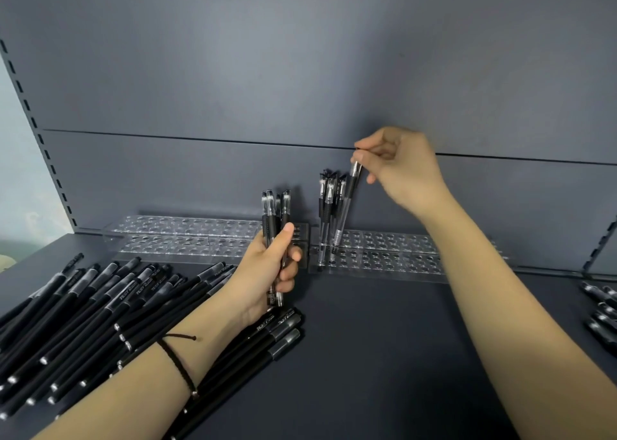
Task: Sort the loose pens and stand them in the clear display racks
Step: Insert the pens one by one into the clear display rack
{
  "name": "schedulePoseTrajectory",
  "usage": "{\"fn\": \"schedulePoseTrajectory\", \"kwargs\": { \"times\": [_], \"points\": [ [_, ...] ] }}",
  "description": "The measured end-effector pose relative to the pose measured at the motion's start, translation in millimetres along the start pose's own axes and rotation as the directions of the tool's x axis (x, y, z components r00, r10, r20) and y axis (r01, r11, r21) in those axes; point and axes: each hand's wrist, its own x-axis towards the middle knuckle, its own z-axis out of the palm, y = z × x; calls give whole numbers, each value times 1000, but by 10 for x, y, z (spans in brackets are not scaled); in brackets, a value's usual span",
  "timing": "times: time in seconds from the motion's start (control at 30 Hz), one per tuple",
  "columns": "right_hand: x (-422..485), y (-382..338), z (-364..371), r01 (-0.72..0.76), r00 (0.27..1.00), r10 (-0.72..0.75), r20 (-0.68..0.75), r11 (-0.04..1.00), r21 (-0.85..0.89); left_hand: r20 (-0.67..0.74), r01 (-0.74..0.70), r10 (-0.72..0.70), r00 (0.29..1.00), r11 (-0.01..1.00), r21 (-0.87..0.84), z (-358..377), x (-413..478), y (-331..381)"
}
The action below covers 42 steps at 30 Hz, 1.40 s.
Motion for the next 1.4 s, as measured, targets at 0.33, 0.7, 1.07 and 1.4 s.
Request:
{"fn": "schedulePoseTrajectory", "kwargs": {
  "times": [0.33, 0.7, 1.07, 1.4],
  "points": [
    [-17, -33, -14, 53, 998, -53, -21, 999, -4, 0, 5, -5, 1000, 1000, 23, 13, -20, 10],
    [-41, 46, 122, 123, 989, -105, 104, 976, -181, 52, -5, 4, 999, 1000, 15, 38, -34, 41],
    [-139, -230, 90, -108, 925, 74, 373, 992, 70, 181, -116, 128, 975, 990, -80, 98, -137, 81],
    [4, -90, -85, -174, 982, 188, -3, 915, 365, 125, 29, -27, 992, 999, -17, 74, -76, 12]
  ]
}}
